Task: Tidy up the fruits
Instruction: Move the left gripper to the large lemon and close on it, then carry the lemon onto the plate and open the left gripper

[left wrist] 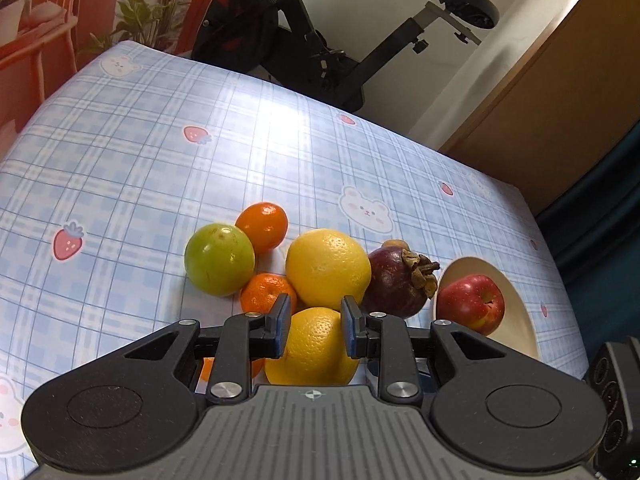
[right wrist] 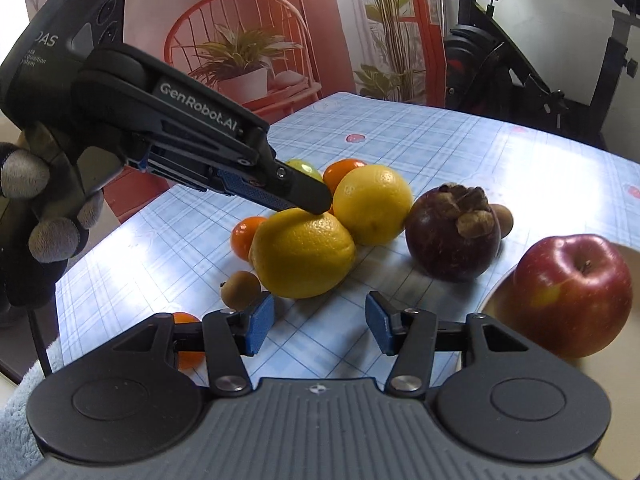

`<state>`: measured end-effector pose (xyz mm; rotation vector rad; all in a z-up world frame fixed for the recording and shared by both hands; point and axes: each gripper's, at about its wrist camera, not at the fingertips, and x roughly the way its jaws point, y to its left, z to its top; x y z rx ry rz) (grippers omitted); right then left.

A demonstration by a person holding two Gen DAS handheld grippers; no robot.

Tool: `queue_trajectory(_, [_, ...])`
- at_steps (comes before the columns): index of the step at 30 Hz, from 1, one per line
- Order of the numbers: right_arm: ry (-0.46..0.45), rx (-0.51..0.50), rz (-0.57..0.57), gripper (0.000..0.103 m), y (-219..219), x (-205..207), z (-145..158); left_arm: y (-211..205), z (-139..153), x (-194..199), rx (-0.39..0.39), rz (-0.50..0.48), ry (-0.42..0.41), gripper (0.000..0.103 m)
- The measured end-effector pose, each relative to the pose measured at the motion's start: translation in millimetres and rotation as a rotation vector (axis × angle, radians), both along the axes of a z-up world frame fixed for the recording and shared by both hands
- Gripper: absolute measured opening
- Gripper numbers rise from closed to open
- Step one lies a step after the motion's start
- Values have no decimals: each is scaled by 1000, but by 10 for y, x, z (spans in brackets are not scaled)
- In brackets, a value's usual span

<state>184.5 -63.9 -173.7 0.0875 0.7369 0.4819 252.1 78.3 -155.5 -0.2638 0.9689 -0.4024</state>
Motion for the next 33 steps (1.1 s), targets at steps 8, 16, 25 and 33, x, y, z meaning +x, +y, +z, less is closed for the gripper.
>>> queue_trajectory(8, [-16, 11, 5, 63, 75, 63, -46, -104, 57, -59, -59, -57, 14, 27])
queue_trajectory(16, [-37, 10, -4, 61, 51, 45, -69, -27, 24, -46, -33, -31, 11, 27])
queue_trajectory(25, [-30, 39, -21, 61, -55, -26, -93, -13, -33, -70, -69, -75, 30, 27])
queue_trajectory(33, [-75, 40, -12, 60, -129, -251, -21, -153, 6, -174, -81, -120, 23, 27])
